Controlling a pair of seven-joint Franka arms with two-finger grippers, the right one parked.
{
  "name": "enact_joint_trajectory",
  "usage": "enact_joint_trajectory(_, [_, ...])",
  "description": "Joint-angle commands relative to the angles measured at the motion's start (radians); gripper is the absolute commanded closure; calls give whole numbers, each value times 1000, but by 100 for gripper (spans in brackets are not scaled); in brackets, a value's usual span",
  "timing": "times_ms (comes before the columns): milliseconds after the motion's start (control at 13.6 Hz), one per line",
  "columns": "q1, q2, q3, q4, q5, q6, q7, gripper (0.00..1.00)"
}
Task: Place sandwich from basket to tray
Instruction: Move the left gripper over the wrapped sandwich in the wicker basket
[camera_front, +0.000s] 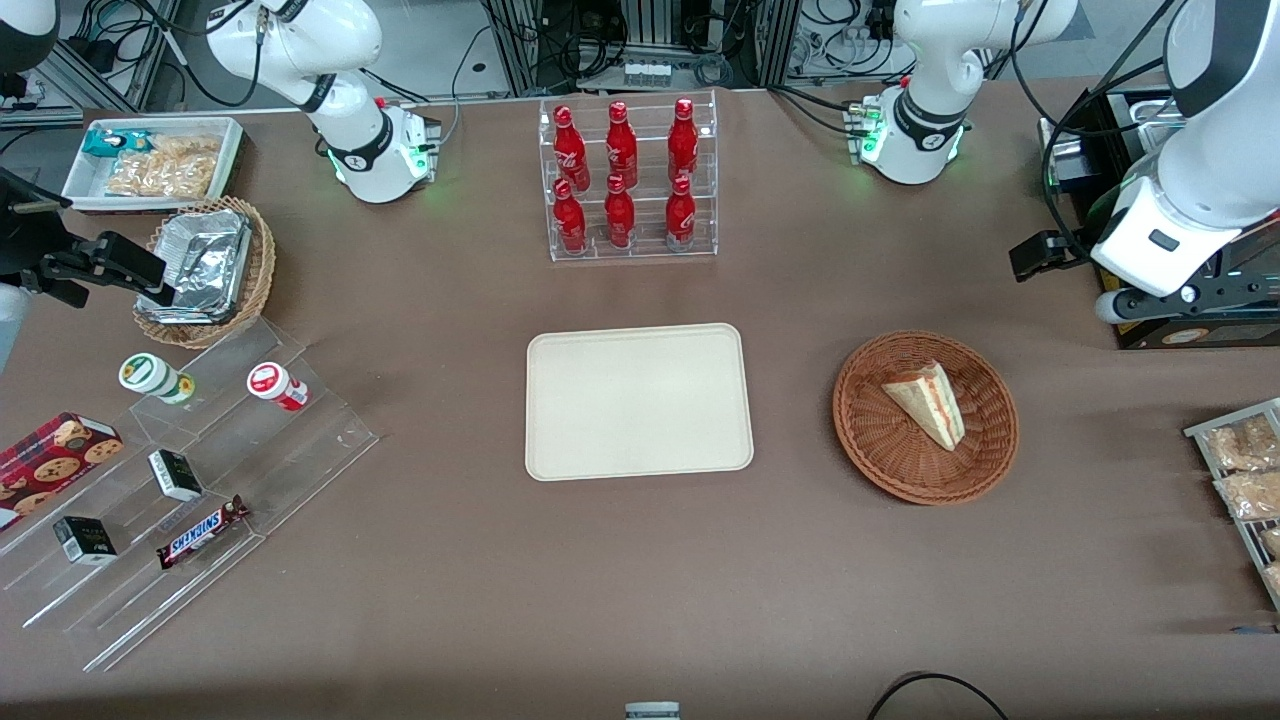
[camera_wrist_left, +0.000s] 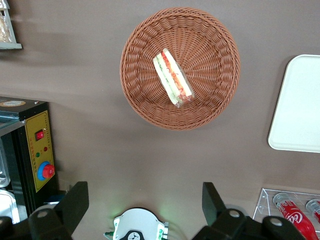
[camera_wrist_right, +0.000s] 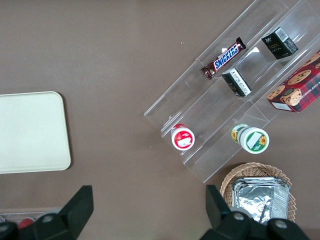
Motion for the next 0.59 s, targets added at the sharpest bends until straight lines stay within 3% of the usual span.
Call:
enact_joint_trajectory(0, [3,18,-7,20,15,-13,9,0])
enact_joint_trajectory(514, [1,74,-7,-84,12,59,11,0])
